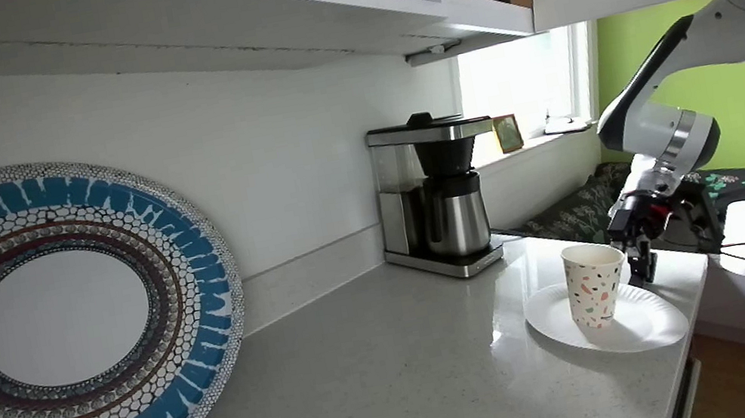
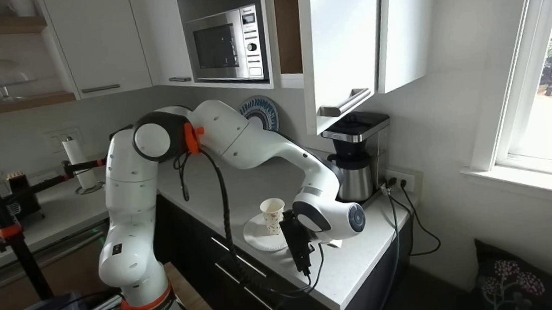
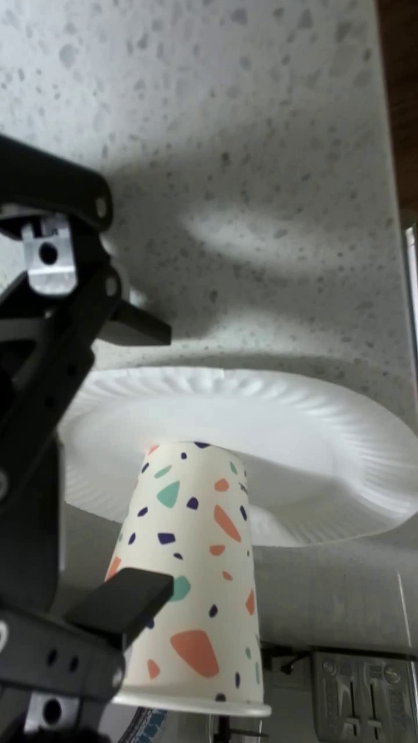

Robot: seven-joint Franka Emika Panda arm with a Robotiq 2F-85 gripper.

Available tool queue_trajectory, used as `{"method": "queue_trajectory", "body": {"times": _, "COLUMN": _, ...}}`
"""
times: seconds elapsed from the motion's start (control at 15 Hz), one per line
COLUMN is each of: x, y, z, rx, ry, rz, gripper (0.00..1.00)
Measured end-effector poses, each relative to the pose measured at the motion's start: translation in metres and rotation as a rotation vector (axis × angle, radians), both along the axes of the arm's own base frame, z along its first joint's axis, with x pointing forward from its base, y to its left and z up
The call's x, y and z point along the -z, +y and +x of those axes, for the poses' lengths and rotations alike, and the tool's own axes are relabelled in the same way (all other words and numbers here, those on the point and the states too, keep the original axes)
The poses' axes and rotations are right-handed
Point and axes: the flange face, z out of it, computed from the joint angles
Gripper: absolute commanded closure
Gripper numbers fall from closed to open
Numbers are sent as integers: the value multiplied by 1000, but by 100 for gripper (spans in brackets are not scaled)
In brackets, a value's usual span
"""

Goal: Pick up the paper towel with a cup on top and put it in the bottom right shelf of the top wall cabinet

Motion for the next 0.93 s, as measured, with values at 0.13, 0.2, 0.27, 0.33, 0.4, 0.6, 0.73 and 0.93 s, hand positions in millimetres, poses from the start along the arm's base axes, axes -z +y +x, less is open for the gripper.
{"method": "queue_trajectory", "body": {"times": 0.13, "x": 0, "y": 1, "z": 1, "rx": -2, "ry": 0, "rz": 1, "gripper": 0}}
{"method": "queue_trajectory", "body": {"times": 0.2, "x": 0, "y": 2, "z": 1, "rx": -4, "ry": -1, "rz": 1, "gripper": 0}}
{"method": "queue_trajectory", "body": {"times": 0.27, "x": 0, "y": 2, "z": 2, "rx": -5, "ry": -1, "rz": 1, "gripper": 2}}
{"method": "queue_trajectory", "body": {"times": 0.33, "x": 0, "y": 3, "z": 2, "rx": -7, "ry": -1, "rz": 2, "gripper": 6}}
{"method": "queue_trajectory", "body": {"times": 0.4, "x": 0, "y": 4, "z": 3, "rx": -8, "ry": -1, "rz": 2, "gripper": 12}}
{"method": "queue_trajectory", "body": {"times": 0.6, "x": 2, "y": 5, "z": 4, "rx": -12, "ry": 2, "rz": 5, "gripper": 22}}
{"method": "queue_trajectory", "body": {"times": 0.73, "x": 3, "y": 5, "z": 4, "rx": -14, "ry": 4, "rz": 7, "gripper": 35}}
{"method": "queue_trajectory", "body": {"times": 0.93, "x": 5, "y": 5, "z": 5, "rx": -16, "ry": 8, "rz": 10, "gripper": 50}}
